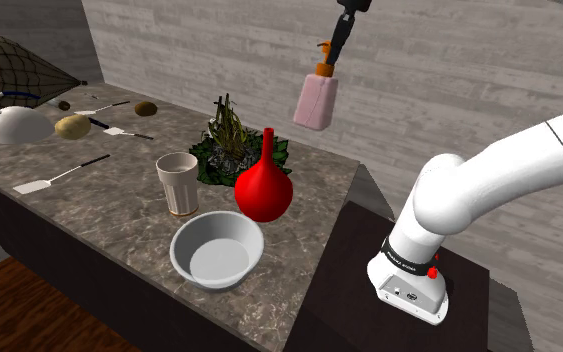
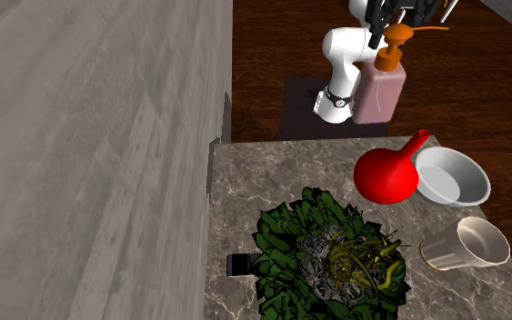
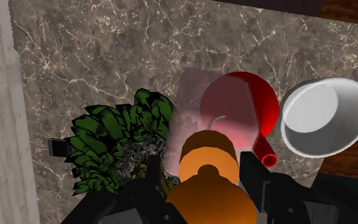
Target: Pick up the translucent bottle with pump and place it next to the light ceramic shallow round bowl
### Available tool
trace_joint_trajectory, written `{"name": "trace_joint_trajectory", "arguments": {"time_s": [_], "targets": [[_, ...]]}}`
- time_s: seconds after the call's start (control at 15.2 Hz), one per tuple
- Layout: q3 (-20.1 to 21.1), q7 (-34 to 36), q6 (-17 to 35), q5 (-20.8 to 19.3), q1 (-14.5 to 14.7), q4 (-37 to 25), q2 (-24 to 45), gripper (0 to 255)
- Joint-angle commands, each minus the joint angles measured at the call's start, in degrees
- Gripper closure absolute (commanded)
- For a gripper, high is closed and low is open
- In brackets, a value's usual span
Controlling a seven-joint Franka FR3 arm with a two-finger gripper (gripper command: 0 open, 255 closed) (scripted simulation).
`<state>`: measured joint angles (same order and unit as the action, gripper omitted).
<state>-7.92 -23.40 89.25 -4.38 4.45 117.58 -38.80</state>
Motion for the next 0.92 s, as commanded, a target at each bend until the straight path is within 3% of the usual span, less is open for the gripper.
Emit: {"name": "trace_joint_trajectory", "arguments": {"time_s": [0.0, 0.86], "targets": [[2.6, 2.8, -0.9, 0.9, 0.4, 1.5, -2.2, 255], [18.5, 19.4, -5.6, 9.8, 3.6, 4.9, -10.4, 255]]}}
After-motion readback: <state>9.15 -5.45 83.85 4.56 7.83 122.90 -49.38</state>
